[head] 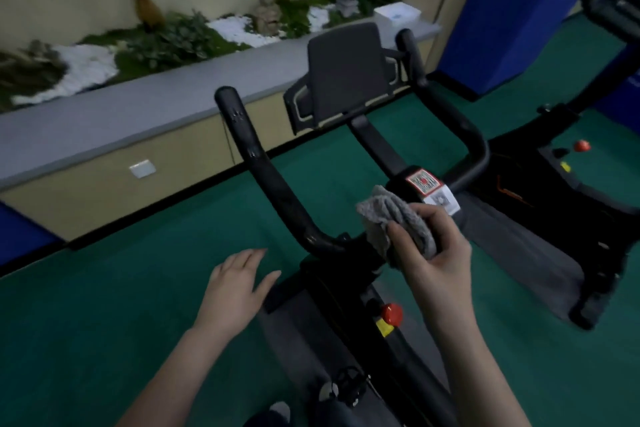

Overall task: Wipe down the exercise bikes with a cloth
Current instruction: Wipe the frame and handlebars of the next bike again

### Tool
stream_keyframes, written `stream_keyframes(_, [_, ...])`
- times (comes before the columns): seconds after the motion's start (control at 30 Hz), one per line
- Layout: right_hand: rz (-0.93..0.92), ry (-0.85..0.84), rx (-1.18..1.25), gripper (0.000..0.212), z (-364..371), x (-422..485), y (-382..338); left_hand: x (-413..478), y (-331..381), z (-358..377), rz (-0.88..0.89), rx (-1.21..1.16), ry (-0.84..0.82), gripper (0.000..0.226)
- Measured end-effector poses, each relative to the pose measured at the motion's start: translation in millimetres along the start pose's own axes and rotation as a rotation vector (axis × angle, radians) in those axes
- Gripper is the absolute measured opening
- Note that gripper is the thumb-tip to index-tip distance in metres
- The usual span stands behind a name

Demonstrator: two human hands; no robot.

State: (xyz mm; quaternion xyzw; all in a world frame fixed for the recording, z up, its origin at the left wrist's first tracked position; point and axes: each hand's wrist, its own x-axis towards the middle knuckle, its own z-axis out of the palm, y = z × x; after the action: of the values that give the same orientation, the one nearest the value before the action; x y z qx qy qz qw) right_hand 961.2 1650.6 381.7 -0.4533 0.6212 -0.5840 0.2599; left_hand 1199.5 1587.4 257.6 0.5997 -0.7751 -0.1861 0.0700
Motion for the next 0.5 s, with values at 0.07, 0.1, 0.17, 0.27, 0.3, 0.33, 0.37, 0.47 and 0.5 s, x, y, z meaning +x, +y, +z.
stream_keyframes(0.07, [-0.028,-0.075,0.007,0.012,5,20,1,5,8,-6,-0.051,-0.015,0.058,0.062])
stream_keyframes(0.1, [-0.041,-0.115,0.011,0.012,7,28,2,7,11,-8,-0.076,-0.032,0.089,0.062])
stream_keyframes(0.17, [-0.064,-0.186,0.009,0.012,13,42,3,8,18,-15,-0.12,-0.072,0.149,0.061])
stream_keyframes(0.27, [-0.077,-0.283,0.0,0.012,23,59,4,10,23,-26,-0.183,-0.14,0.231,0.061])
stream_keyframes(0.3, [-0.077,-0.308,0.0,0.012,27,64,4,12,25,-30,-0.195,-0.159,0.255,0.061])
stream_keyframes(0.33, [-0.079,-0.327,-0.002,0.012,30,67,4,14,26,-35,-0.202,-0.176,0.275,0.06])
stream_keyframes(0.37, [-0.083,-0.35,-0.005,0.013,36,71,4,16,26,-40,-0.212,-0.197,0.296,0.06])
stream_keyframes(0.47, [-0.108,-0.385,-0.017,0.014,56,81,1,28,26,-55,-0.215,-0.328,0.373,0.058])
stream_keyframes(0.5, [-0.12,-0.382,-0.014,0.014,62,83,-1,33,26,-60,-0.212,-0.384,0.401,0.056])
